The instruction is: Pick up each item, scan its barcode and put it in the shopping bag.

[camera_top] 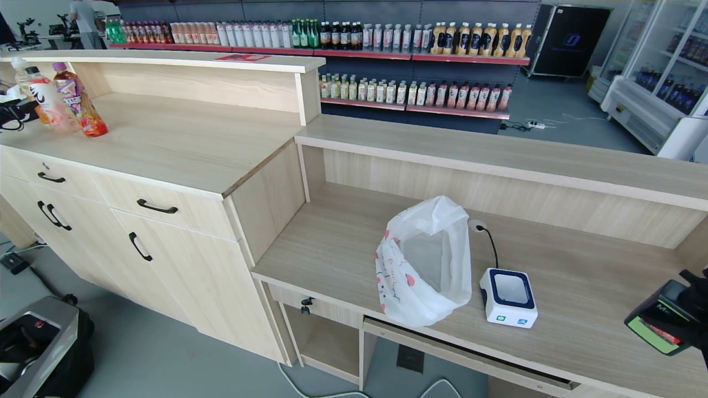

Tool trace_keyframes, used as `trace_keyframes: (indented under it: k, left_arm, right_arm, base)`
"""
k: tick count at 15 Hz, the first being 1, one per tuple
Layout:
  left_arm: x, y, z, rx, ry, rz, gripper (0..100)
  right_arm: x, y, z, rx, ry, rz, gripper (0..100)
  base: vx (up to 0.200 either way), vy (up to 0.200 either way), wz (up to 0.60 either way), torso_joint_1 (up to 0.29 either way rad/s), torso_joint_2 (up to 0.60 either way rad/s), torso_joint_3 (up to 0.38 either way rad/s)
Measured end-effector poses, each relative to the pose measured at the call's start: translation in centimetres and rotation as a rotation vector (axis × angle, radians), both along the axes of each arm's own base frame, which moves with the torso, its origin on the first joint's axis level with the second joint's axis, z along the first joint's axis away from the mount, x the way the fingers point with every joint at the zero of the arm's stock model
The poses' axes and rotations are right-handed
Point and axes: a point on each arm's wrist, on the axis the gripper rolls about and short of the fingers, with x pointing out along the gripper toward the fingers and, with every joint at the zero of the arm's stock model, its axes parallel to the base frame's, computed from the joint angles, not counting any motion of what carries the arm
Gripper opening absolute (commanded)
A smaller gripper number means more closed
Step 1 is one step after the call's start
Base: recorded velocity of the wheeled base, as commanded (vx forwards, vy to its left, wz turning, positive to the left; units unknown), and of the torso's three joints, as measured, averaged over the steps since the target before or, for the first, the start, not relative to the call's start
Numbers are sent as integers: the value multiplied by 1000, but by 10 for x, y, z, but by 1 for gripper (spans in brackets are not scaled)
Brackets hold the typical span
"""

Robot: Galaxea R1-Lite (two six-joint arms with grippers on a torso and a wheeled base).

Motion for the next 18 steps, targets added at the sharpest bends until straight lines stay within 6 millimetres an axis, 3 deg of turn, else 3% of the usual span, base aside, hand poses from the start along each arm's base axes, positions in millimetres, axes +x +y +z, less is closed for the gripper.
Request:
trace_keyframes:
  k: [7,10,14,16,18]
  left_arm:
    - [0,0,0,0,0,0,100]
    - [0,0,0,0,0,0,100]
    - [0,0,0,0,0,0,100]
    - [0,0,0,0,0,0,100]
    - [0,0,0,0,0,0,100]
  right_arm:
    - [-10,15,18,279,-14,-135,0]
    - [-6,26,24,282,-23,-292,0]
    - [28,60,35,353,-215,-555,0]
    - [48,75,29,278,-297,-729,0]
    - [64,88,21,197,-297,-769,0]
  base:
    - [0,0,0,0,0,0]
    - [0,0,0,0,0,0]
    - [0,0,0,0,0,0]
    - [0,0,0,0,0,0]
    - [0,0,300,1,-4,1]
